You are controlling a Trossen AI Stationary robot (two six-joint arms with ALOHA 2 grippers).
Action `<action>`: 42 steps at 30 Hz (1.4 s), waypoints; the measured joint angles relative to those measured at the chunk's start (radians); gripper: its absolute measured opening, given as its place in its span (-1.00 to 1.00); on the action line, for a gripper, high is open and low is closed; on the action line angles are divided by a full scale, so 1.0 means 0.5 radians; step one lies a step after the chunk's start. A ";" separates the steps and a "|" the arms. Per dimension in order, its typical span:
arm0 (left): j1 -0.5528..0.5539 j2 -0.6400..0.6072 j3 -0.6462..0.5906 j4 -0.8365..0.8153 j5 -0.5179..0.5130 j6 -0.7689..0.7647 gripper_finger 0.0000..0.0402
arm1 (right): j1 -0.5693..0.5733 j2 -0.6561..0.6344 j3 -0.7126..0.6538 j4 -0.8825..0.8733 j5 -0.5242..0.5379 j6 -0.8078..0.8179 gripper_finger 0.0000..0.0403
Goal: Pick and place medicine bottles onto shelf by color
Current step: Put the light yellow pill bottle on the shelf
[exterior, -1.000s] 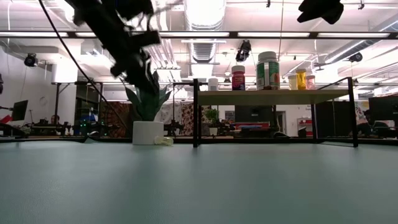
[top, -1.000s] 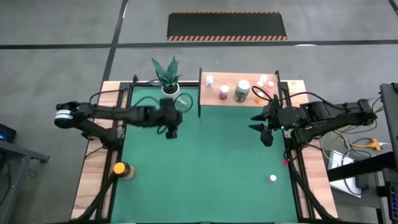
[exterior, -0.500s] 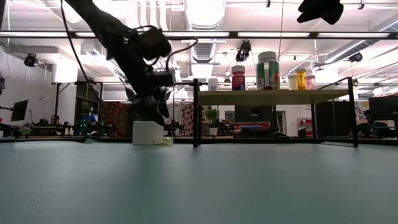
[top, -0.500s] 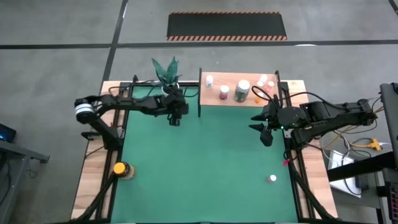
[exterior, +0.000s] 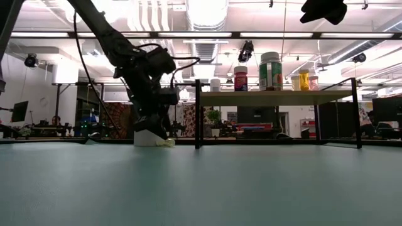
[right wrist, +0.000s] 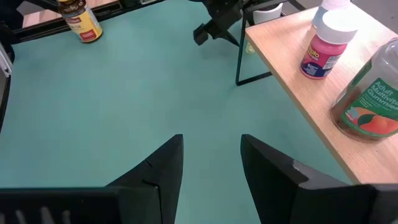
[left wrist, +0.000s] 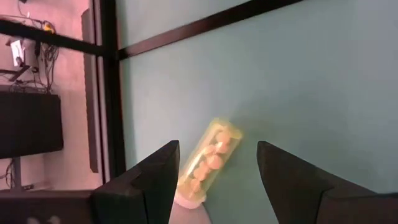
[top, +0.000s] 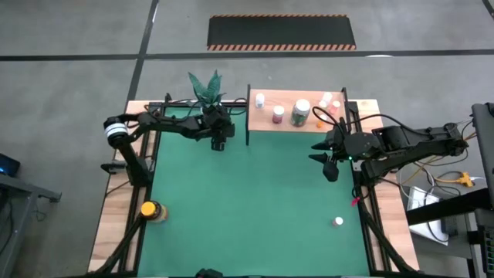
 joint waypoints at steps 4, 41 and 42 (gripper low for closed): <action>0.048 0.000 -0.006 0.036 0.019 0.001 -0.01 | 0.000 0.000 -0.001 0.000 0.000 -0.009 -0.25; 0.152 0.207 -0.011 0.226 0.176 -0.054 -0.13 | 0.000 0.000 -0.003 -0.002 -0.016 -0.014 -0.32; 0.152 0.207 -0.011 0.223 0.181 -0.051 -0.17 | 0.000 0.000 -0.003 -0.002 -0.017 -0.014 -0.32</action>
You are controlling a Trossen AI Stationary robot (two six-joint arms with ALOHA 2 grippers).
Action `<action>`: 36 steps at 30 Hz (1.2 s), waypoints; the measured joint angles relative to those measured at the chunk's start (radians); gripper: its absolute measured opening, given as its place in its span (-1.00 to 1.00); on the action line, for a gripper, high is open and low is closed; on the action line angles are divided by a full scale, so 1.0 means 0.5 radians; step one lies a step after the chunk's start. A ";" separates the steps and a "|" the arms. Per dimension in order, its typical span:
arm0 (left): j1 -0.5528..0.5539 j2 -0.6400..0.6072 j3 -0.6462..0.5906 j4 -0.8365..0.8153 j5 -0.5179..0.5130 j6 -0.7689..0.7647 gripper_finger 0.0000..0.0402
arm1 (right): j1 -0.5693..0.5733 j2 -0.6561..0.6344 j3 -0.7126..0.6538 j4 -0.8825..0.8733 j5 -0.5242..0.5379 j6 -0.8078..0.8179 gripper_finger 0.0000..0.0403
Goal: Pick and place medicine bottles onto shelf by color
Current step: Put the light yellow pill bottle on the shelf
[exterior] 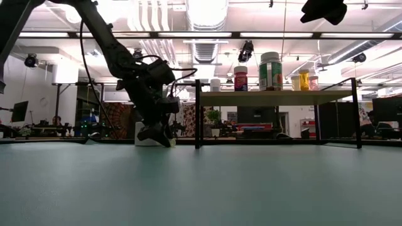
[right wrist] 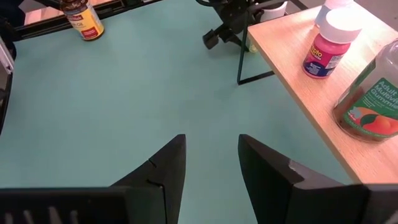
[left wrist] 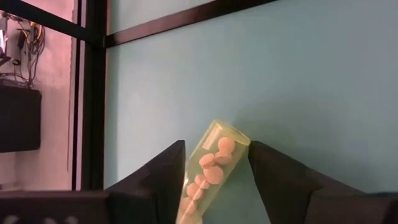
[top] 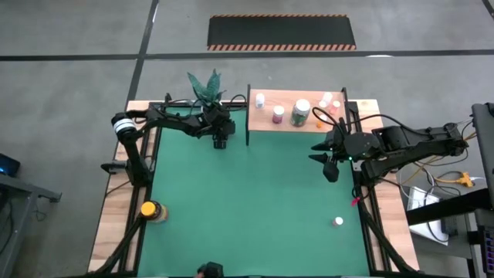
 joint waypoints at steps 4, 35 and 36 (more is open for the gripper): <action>-0.005 0.001 -0.001 -0.005 0.008 -0.001 -0.36 | 0.000 0.000 -0.009 0.000 0.001 0.000 -0.31; -0.849 -1.004 -0.076 -0.196 -0.075 -1.065 -0.58 | 0.004 0.029 -0.643 0.949 -0.051 -0.466 -0.36; -0.920 -1.042 -0.076 -0.126 -0.075 -1.095 -0.58 | 0.005 0.038 -0.716 1.100 -0.085 -0.527 -0.35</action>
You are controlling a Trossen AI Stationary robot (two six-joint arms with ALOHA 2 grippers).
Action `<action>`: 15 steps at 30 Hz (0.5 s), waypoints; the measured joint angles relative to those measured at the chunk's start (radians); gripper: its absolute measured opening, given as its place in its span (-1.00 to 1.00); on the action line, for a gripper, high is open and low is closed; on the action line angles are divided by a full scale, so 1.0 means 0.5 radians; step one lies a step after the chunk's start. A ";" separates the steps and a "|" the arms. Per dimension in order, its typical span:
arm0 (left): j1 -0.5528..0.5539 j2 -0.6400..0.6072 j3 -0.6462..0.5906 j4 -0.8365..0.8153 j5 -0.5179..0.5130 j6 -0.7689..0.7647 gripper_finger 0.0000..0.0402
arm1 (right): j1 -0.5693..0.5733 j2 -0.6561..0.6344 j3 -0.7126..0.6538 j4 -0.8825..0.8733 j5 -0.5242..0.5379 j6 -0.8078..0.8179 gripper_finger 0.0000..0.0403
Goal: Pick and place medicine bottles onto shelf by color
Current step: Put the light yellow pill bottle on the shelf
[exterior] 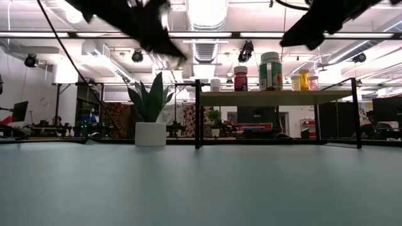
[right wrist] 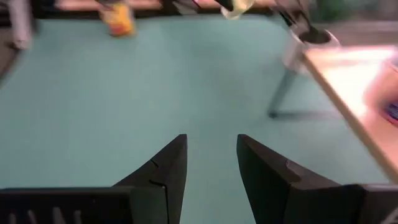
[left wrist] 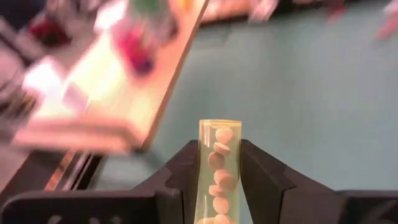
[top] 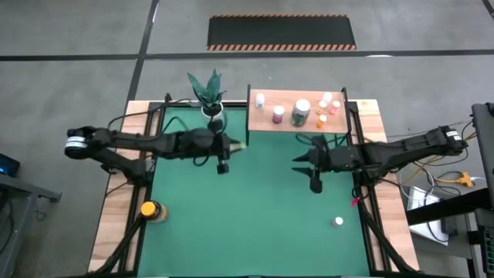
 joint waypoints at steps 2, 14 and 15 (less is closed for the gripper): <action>-0.154 -0.027 -0.004 0.210 0.000 -0.011 -0.58 | 0.004 0.037 -0.145 0.387 -0.092 -0.109 -0.34; -0.677 0.334 -0.149 1.898 0.007 0.215 -0.58 | 0.013 0.717 -0.719 2.813 -0.469 -0.212 -0.16; -0.677 0.389 -0.139 2.011 0.007 0.214 -0.58 | 0.015 0.788 -0.713 2.921 -0.489 -0.216 -0.12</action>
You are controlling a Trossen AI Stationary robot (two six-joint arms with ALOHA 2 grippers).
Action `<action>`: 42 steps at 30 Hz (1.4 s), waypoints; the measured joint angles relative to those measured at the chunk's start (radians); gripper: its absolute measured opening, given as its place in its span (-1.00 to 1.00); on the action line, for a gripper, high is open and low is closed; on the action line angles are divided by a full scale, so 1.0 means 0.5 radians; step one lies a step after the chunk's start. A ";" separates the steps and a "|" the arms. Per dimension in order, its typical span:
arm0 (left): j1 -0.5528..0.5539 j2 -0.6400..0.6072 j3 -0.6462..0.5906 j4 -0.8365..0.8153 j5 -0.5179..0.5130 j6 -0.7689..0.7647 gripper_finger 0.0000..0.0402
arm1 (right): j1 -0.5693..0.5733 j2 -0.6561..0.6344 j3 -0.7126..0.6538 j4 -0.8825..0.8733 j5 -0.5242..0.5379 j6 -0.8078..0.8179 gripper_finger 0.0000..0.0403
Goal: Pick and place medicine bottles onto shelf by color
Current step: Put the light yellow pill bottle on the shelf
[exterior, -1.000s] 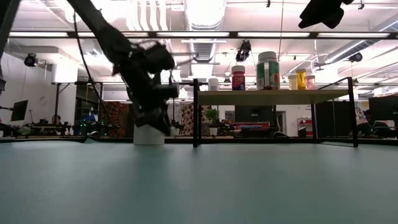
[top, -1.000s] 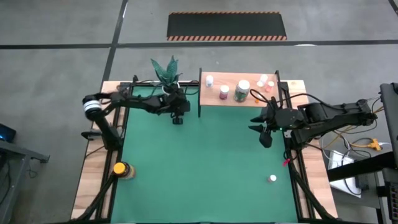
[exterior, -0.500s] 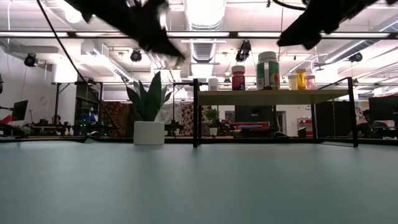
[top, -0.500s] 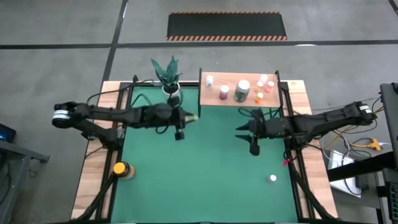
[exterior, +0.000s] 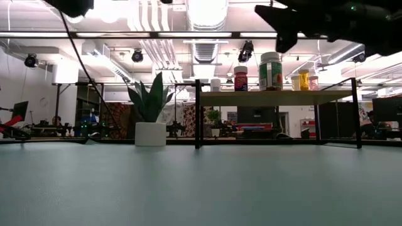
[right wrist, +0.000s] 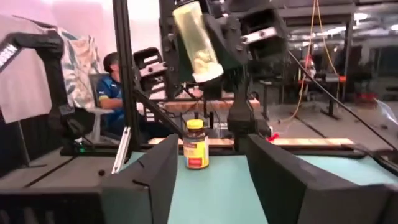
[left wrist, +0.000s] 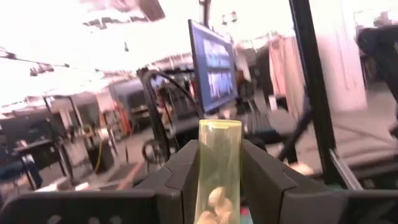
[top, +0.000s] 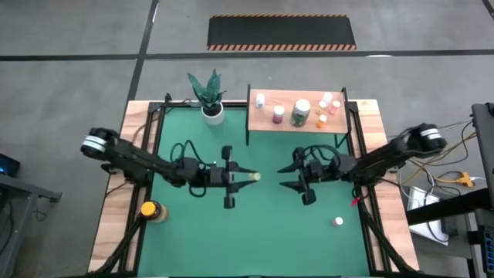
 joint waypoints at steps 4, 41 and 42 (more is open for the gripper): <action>0.004 0.207 0.012 0.301 -0.008 -0.002 -0.58 | 0.021 0.243 0.105 0.220 0.003 -0.074 -0.02; 0.023 0.483 0.090 0.520 -0.013 -0.015 -0.58 | 0.024 0.515 0.461 0.105 0.101 -0.267 -0.48; 0.023 0.483 0.089 0.519 -0.013 -0.015 -0.58 | 0.024 0.515 0.461 0.100 0.101 -0.268 -0.49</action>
